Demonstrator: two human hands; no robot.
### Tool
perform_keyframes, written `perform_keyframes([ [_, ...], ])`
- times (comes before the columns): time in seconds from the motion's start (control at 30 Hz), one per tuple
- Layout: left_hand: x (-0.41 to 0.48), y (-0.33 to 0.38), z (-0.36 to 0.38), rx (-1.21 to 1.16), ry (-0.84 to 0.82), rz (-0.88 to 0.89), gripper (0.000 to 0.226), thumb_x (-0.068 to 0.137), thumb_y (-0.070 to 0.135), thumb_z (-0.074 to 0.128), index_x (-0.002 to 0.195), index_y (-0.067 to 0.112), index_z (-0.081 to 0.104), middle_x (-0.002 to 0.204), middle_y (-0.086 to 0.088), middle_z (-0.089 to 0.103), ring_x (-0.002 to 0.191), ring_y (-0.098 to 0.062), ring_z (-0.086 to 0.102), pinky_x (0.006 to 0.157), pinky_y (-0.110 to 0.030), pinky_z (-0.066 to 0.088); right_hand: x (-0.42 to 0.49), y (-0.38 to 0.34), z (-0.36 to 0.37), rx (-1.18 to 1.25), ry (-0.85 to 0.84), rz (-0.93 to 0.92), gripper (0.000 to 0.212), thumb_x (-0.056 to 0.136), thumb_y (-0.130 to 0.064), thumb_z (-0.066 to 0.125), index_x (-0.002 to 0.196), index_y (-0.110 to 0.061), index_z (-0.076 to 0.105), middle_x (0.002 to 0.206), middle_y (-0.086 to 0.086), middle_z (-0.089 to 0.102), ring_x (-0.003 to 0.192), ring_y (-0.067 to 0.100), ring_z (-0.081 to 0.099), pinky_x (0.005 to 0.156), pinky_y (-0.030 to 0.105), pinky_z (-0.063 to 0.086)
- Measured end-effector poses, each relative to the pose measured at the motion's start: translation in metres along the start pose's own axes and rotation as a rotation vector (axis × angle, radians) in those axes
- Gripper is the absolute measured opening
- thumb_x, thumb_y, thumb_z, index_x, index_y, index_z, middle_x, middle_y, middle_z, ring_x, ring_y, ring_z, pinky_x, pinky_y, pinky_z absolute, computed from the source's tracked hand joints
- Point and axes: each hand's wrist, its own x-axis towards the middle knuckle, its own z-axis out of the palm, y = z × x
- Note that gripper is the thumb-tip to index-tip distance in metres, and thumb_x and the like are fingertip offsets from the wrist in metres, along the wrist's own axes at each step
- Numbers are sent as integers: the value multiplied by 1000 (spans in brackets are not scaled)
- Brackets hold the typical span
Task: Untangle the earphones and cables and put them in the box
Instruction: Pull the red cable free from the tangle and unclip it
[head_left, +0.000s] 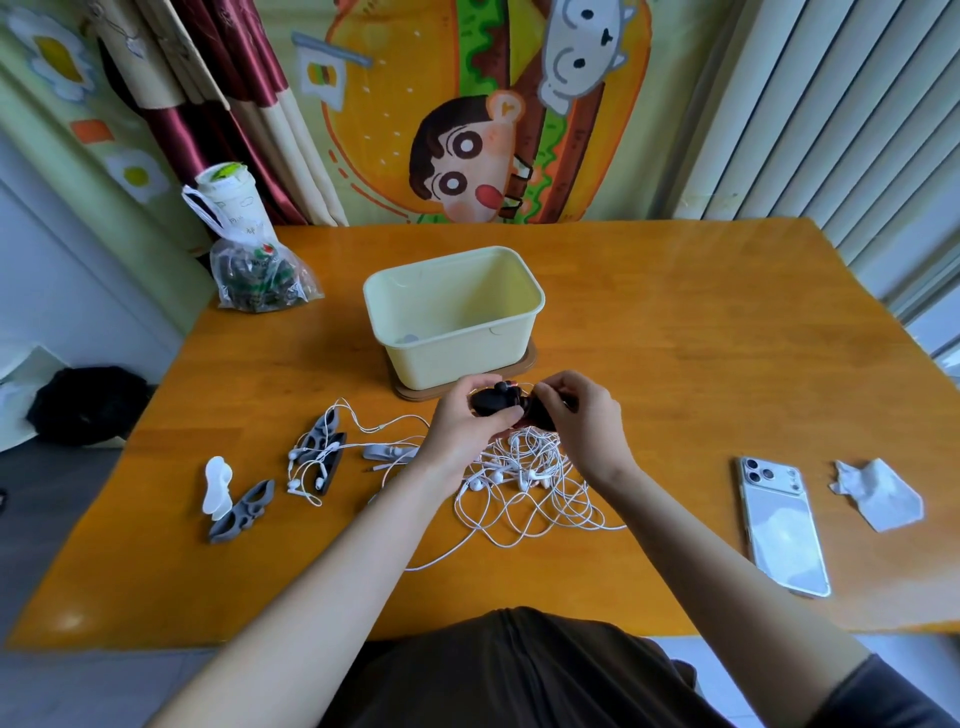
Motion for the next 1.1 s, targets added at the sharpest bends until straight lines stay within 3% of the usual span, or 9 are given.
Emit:
perform_keyframes([
  [0.1, 2, 0, -5, -21, 18, 7, 40, 80, -3, 70, 112, 15, 54, 120, -12, 61, 108, -21, 60, 82, -28, 54, 3, -3, -6, -120, -38, -50, 11, 93, -22, 56, 88, -16, 65, 76, -4, 63, 70, 11, 61, 62, 22, 50],
  [0.27, 3, 6, -8, 29, -29, 73, 39, 80, -2, 71, 112, 12, 55, 113, -8, 64, 104, -21, 61, 78, -25, 53, 5, -11, -15, -197, -38, -144, 11, 92, -22, 57, 86, -21, 65, 75, -8, 61, 68, 9, 57, 59, 19, 45],
  [0.47, 5, 10, -12, 169, 13, 135, 30, 76, 3, 76, 94, 22, 61, 97, -2, 66, 101, -26, 62, 94, -43, 52, 2, -23, -16, -203, -46, -274, 10, 91, -19, 59, 86, -16, 67, 78, -9, 57, 69, 7, 52, 59, 12, 39],
  [0.6, 2, 10, -11, 231, -73, 172, 29, 74, 3, 78, 90, 21, 63, 97, -4, 68, 100, -21, 63, 92, -36, 53, 7, -25, -19, -173, -65, -228, 11, 91, -17, 59, 83, -17, 66, 74, -10, 58, 65, -1, 52, 58, 9, 39],
  [0.83, 0, 15, -9, 158, -78, 235, 30, 73, 1, 78, 87, 21, 61, 94, -4, 66, 93, -15, 61, 80, -22, 52, 17, -19, -23, -120, -44, -89, 12, 90, -18, 61, 83, -13, 68, 72, -7, 60, 61, -3, 52, 55, 4, 39],
  [0.97, -1, 17, -7, 12, -89, 231, 32, 74, -7, 73, 88, 17, 58, 90, -4, 63, 87, -11, 60, 77, -20, 51, 18, -19, -25, 14, -50, -15, 11, 89, -18, 63, 80, -14, 68, 76, -1, 66, 67, 8, 61, 61, 13, 48],
  [1.03, -2, 16, -6, -87, -83, 213, 32, 75, -10, 71, 89, 16, 58, 93, -7, 63, 93, -17, 61, 86, -31, 53, 17, -19, -25, 86, -63, 35, 12, 89, -19, 63, 79, -15, 68, 77, 3, 68, 71, 15, 64, 67, 25, 53],
  [1.1, -2, 15, -6, -156, -81, 195, 32, 76, -11, 69, 91, 15, 57, 97, -10, 63, 99, -22, 60, 91, -38, 52, 15, -21, -25, 150, -89, 78, 15, 90, -19, 61, 76, -16, 66, 75, 4, 67, 71, 17, 63, 69, 29, 52],
])
